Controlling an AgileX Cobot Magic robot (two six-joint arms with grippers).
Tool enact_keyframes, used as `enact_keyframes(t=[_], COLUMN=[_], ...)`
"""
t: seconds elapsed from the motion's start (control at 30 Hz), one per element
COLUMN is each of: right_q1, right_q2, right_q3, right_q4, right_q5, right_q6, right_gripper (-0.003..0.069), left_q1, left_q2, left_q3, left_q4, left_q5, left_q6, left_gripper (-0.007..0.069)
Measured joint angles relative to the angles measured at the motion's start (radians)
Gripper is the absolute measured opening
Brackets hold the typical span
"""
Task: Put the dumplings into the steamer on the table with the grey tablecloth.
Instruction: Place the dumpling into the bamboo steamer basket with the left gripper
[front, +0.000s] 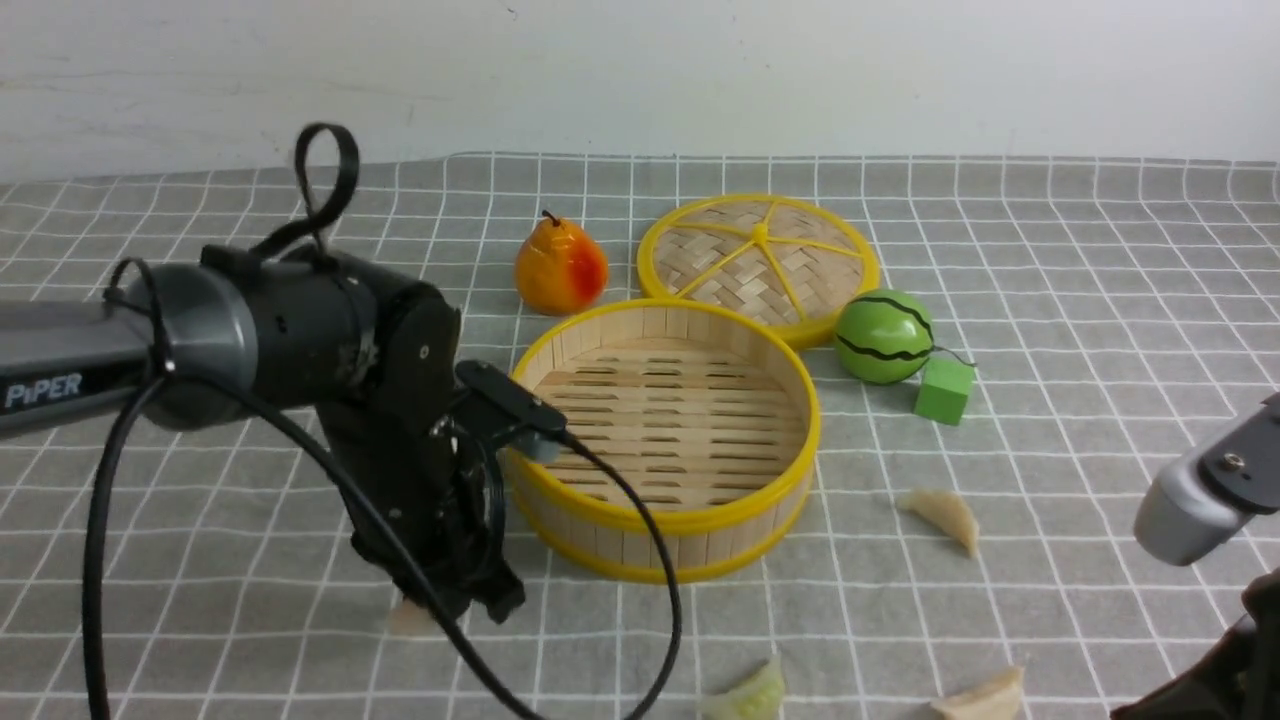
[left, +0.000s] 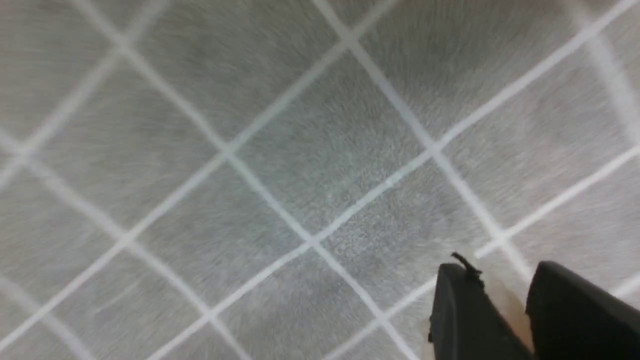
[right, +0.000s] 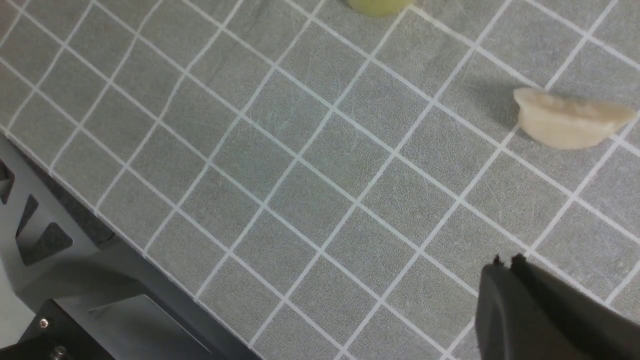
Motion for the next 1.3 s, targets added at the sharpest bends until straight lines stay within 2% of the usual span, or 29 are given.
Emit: enact_keyframes(t=[0.27,0.6,0.8,0.97,1.03,1.2,1.3], right_q1=[0.0,0.0,0.0,0.0,0.0,0.0,0.0], right_q2=[0.0,0.0,0.0,0.0,0.0,0.0,0.0], right_q3=[0.0,0.0,0.0,0.0,0.0,0.0,0.0], right_q4=[0.001,0.009,0.011,0.011,0.011,0.01,0.01], right_q5=[-0.023,-0.04,-0.041,-0.042,-0.044,-0.066,-0.066], right_q6=[0.0,0.0,0.0,0.0,0.0,0.0,0.0], right_gripper=[0.0003,0.0009,0.0013,0.0019,0.0022,0.0028,0.0032], left_q1=[-0.061,-0.125,-0.125,-0.125,-0.125,-0.123,-0.114], left_q2=[-0.022,0.352,0.523,0.586,0.59,0.575,0.547], left_q3=[-0.34,-0.766,-0.922,-0.966,-0.966,-0.972,-0.972], left_q4=[-0.042,-0.045,0.022,0.037,0.038,0.036,0.027], left_q5=[0.095,0.08,0.057,0.042,0.034,0.042,0.084], left_q6=[-0.207,-0.374,-0.484,-0.517,-0.522,-0.522,-0.523], left_gripper=[0.0157,0.0157,0.0157,0.0162,0.0192,0.0424,0.0516])
